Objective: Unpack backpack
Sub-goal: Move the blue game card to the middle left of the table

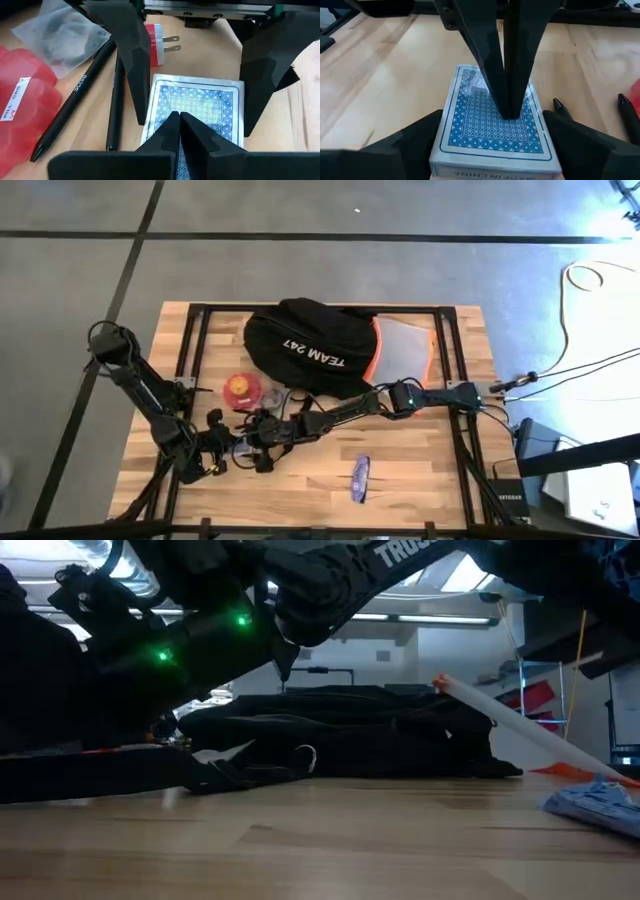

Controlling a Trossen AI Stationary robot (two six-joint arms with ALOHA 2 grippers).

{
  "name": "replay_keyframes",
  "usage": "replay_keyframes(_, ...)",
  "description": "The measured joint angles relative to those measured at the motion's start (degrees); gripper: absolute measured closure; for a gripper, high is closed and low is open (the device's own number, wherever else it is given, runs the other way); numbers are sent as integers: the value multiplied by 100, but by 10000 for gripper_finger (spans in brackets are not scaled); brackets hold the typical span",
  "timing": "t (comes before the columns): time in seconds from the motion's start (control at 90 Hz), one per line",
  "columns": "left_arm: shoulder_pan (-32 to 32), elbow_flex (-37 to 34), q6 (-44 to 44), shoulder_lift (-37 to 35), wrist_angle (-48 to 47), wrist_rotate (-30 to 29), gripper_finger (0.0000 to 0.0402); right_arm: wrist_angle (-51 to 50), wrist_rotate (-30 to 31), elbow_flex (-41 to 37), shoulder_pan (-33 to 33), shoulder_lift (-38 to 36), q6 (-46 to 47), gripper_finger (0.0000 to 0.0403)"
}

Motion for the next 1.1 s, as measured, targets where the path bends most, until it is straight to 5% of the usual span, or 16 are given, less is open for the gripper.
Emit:
replay_keyframes(0.289, 2, 1, -1, 4, -31, 93, 401, -74, -37, 2, -13, 20, 59, 84)
replay_keyframes(0.533, -2, -1, 15, 4, -49, 179, 401, -57, 53, 2, -15, 20, 48, 9)
replay_keyframes(0.978, -2, -3, 67, 4, -64, 155, 401, -21, 55, 82, 59, -57, -231, 7)
replay_keyframes(1.1, -2, -3, 67, 4, -61, 163, 401, -818, 131, 486, 107, -79, -739, 4)
